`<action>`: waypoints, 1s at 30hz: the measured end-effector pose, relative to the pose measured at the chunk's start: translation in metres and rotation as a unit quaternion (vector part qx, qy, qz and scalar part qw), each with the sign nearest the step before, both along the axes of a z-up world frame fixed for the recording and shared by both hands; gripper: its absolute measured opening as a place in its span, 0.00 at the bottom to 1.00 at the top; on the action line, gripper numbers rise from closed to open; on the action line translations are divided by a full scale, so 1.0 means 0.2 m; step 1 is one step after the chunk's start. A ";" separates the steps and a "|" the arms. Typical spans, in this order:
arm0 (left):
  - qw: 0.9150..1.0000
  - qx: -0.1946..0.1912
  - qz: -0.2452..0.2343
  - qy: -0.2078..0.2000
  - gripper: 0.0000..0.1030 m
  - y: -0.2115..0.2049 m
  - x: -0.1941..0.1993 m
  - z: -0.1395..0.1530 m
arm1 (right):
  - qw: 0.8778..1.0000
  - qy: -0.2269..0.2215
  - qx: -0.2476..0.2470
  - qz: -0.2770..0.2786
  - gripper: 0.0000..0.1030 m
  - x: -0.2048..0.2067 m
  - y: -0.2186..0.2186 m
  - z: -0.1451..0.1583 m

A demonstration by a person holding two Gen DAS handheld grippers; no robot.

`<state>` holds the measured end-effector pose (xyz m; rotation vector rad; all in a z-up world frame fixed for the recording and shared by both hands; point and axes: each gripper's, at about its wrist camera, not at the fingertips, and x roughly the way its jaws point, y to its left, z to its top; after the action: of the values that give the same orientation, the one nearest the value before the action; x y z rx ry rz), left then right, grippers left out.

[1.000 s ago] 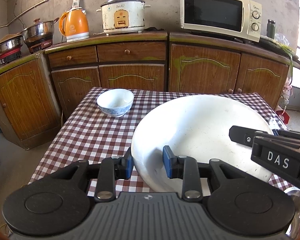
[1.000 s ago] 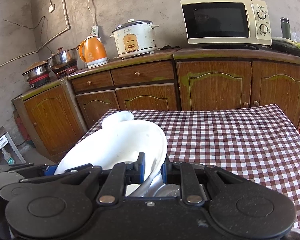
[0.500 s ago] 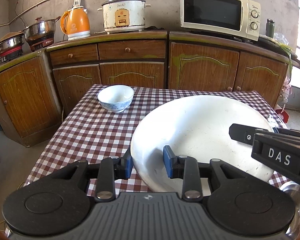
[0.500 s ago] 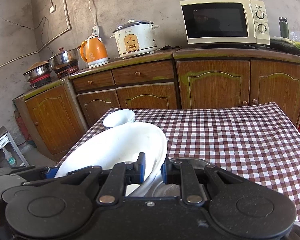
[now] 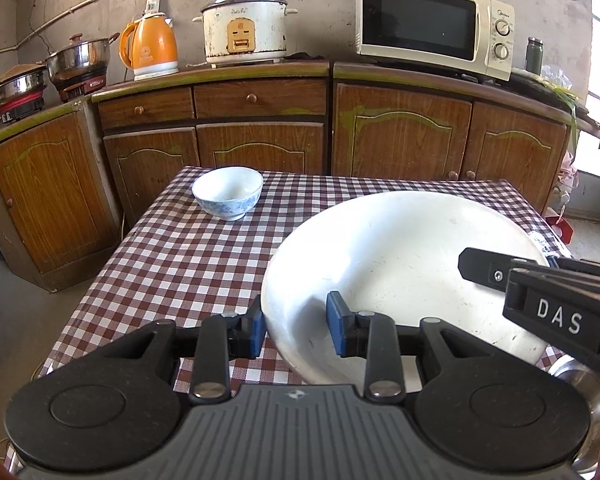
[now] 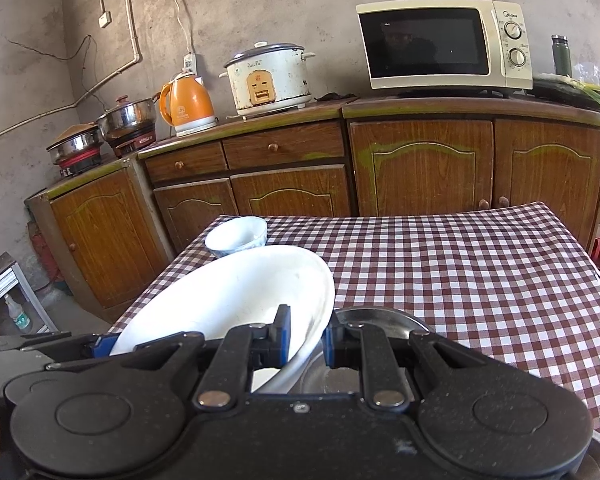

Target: Organize plates and bowls

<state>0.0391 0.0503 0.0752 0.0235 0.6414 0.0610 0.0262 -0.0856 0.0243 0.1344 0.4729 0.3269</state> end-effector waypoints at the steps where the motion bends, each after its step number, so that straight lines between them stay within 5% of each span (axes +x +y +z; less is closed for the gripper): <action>1: 1.000 0.000 0.000 -0.001 0.32 0.00 -0.01 0.00 | 1.000 0.000 0.000 -0.001 0.21 -0.01 0.00 0.00; 30: 1.000 -0.005 -0.008 0.002 0.32 -0.05 -0.12 -0.05 | 1.000 -0.003 -0.002 -0.015 0.21 -0.17 -0.05 -0.06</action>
<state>0.0150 0.0398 0.0646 0.0186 0.6452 0.0416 -0.0073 -0.0958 0.0128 0.1365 0.4642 0.2974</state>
